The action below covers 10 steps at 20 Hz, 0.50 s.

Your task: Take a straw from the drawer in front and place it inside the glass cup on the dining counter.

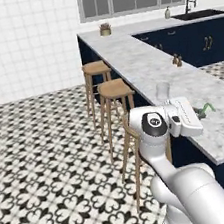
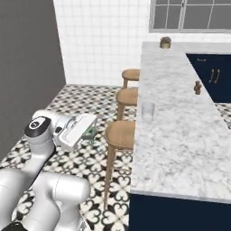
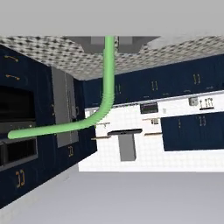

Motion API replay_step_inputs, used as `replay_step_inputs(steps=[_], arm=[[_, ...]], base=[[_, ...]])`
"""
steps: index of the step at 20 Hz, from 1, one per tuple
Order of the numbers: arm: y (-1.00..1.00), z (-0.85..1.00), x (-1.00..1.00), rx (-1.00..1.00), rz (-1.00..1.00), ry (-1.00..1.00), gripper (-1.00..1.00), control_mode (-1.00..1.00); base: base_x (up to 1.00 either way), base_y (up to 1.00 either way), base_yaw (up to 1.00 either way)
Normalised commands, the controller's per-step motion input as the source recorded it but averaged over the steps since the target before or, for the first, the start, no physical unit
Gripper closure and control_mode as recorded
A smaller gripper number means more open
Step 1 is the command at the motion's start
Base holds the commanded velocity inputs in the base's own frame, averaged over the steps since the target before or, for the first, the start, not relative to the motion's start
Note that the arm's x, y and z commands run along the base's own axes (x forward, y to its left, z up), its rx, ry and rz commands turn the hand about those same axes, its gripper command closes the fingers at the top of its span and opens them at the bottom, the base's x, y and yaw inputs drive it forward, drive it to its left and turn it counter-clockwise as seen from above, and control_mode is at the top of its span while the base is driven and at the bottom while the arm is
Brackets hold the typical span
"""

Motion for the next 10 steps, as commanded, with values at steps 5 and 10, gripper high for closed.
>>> replay_step_inputs(steps=[5, 10], arm=[[0.00, 0.00, 0.00, 0.00, 0.00, 0.00, 1.00, 1.00], [0.00, 0.00, 0.00, 0.00, 0.00, 0.00, 1.00, 1.00]], base=[[0.36, 0.45, -0.59], [0.78, 0.52, -0.36]])
